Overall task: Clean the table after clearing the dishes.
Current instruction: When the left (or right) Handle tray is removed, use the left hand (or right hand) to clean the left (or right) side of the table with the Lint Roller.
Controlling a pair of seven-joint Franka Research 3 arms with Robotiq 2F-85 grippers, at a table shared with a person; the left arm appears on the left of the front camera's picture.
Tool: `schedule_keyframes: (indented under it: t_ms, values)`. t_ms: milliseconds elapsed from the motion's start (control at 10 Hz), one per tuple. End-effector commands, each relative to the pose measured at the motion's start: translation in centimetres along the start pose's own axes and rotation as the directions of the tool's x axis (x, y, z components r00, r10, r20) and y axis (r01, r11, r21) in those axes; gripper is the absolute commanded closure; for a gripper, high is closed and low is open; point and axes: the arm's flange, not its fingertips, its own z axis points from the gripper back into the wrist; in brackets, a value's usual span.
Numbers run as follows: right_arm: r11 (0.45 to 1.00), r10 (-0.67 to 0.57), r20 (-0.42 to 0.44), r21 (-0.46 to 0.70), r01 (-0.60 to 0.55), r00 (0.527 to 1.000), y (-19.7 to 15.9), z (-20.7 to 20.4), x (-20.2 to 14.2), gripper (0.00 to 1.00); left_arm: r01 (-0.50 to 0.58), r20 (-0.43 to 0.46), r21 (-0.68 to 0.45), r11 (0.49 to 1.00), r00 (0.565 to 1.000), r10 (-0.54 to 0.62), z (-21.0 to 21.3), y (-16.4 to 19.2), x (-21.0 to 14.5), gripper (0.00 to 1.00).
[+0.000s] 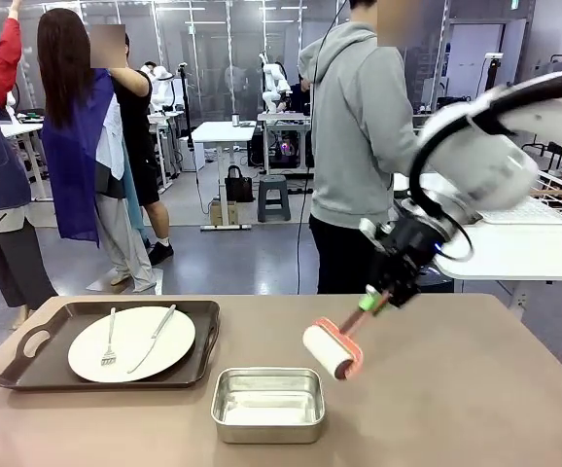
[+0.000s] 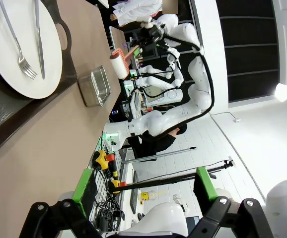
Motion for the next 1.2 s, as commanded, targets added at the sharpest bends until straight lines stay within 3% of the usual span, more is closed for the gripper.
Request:
schedule_keyframes:
  t_ms: [0,300,400,800,900,1100]
  values:
    - [0.999,-0.016,0.133,0.049,0.009,0.991,-2.3,-4.8,-7.4,1.0,0.011,0.008,-0.006,1.0,1.0,-0.01,0.4,-0.2,-0.3,0.0]
    - [0.995,0.013,0.231,0.096,-0.036,0.973,-5.3,-4.0,-6.8,1.0,0.011,0.008,-0.006,1.0,1.0,-0.01,0.4,-0.2,-0.3,0.0]
    - [0.994,-0.068,0.157,0.093,0.054,0.985,-6.0,-4.2,-8.1,1.0,0.011,0.008,-0.006,1.0,1.0,-0.01,0.4,-0.2,-0.3,0.0]
    - [0.994,-0.068,0.157,0.093,0.054,0.985,-6.0,-4.2,-8.1,1.0,0.011,0.008,-0.006,1.0,1.0,-0.01,0.4,-0.2,-0.3,0.0]
    - [0.995,-0.05,0.177,0.098,0.033,0.983,-6.5,-4.4,-8.4,0.78,0.011,0.008,-0.006,1.0,1.0,-0.01,0.4,-0.2,-0.3,0.0]
    - [0.984,-0.147,0.239,0.137,0.116,0.96,-8.3,-1.3,-9.2,0.78,0.011,0.008,-0.006,1.0,1.0,-0.01,0.4,-0.2,-0.3,0.0]
